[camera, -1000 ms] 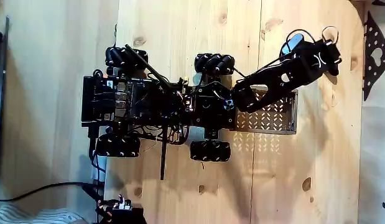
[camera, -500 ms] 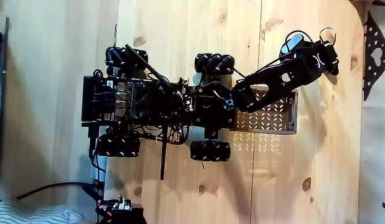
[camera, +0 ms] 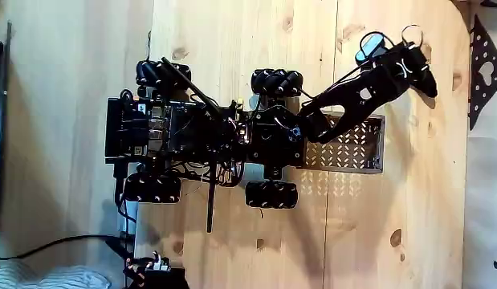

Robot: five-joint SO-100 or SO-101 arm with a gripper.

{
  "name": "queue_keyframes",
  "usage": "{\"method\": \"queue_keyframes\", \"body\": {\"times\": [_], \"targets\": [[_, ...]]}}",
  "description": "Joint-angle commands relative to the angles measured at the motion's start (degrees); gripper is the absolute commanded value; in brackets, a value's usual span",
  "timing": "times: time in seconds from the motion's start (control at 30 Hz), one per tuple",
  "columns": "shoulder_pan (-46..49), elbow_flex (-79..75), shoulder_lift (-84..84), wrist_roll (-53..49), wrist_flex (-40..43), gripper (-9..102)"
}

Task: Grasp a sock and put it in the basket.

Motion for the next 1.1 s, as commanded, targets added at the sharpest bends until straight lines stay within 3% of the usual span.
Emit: {"method": "queue_keyframes", "body": {"times": [0.0, 0.13, 0.27, 0.3, 0.47, 0.7, 1.07], "targets": [[-0.26, -1.58, -1.67, -0.62, -1.67, 44], [0.18, -3.69, -4.92, -1.14, -1.76, 42], [0.62, -4.57, -5.36, -3.16, -1.41, 2], [0.7, -4.57, -4.92, -3.6, -1.14, 0], [-0.09, -4.57, 1.05, -2.9, 3.25, 0], [-0.7, -4.57, 18.46, 5.71, 9.32, 0], [4.04, -4.57, 45.7, 14.59, 13.8, 0]]}}
